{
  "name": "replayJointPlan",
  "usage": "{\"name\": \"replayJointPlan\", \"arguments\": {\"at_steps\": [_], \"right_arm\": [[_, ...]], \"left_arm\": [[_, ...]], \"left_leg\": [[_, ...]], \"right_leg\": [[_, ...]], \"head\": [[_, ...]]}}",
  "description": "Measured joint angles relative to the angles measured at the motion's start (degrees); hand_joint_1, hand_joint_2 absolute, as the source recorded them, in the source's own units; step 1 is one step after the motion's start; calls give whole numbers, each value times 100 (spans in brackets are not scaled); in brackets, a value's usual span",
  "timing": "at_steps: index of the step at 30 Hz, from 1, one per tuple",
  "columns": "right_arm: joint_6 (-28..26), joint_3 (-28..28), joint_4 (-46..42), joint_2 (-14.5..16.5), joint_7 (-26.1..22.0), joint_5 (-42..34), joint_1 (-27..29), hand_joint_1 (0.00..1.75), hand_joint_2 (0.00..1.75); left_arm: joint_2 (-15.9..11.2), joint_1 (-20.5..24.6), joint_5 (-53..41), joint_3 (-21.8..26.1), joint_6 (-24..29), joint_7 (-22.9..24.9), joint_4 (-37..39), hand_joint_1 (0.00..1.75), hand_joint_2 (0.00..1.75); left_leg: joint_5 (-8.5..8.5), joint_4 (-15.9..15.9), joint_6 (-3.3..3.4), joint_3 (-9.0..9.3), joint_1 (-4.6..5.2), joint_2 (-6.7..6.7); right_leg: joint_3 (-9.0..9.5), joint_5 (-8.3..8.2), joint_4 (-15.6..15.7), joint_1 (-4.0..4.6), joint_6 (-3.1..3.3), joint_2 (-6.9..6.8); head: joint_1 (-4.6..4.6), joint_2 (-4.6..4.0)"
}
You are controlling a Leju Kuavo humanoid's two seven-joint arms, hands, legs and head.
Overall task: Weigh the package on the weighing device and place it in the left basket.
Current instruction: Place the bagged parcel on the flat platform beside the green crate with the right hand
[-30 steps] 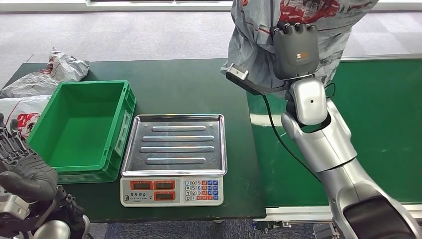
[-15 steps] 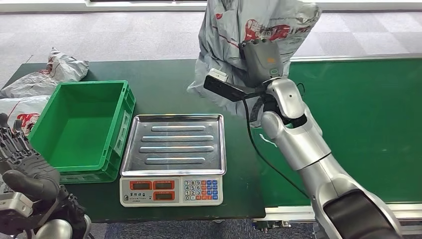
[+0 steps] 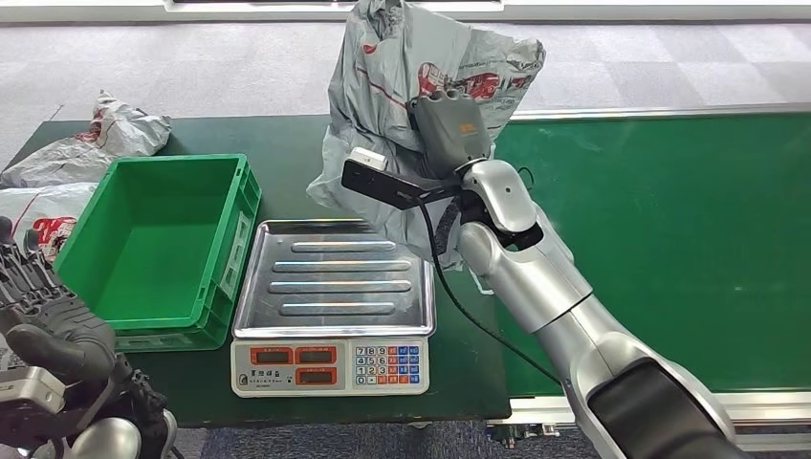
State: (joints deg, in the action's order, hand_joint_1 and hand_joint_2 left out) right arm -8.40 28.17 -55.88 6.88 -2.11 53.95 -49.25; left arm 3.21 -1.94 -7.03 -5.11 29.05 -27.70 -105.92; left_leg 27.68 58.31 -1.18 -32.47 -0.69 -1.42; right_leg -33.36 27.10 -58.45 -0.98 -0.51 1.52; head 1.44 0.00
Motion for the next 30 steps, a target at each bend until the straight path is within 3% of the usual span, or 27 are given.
{"name": "replayJointPlan", "arguments": {"at_steps": [10,18,30], "right_arm": [[225,290,149,454,-140,-15,-19,175,175],[686,546,379,1045,-759,-904,-36,175,175],[822,775,882,1295,-892,-1664,-67,175,175]], "left_arm": [[2,407,-219,-56,289,-215,126,0,0],[0,633,-180,-109,316,-277,261,0,0],[-20,690,-76,-151,362,-324,346,0,0]], "left_leg": [[-4,-1,-6,-3,-8,-2],[-5,-1,-7,-6,-9,4],[-5,0,-7,-6,-8,5]], "right_leg": [[-5,-2,-1,9,5,3],[-13,-4,-1,10,7,13],[-10,-5,-1,9,7,8]], "head": [[-1,0],[1,0],[1,0]]}}
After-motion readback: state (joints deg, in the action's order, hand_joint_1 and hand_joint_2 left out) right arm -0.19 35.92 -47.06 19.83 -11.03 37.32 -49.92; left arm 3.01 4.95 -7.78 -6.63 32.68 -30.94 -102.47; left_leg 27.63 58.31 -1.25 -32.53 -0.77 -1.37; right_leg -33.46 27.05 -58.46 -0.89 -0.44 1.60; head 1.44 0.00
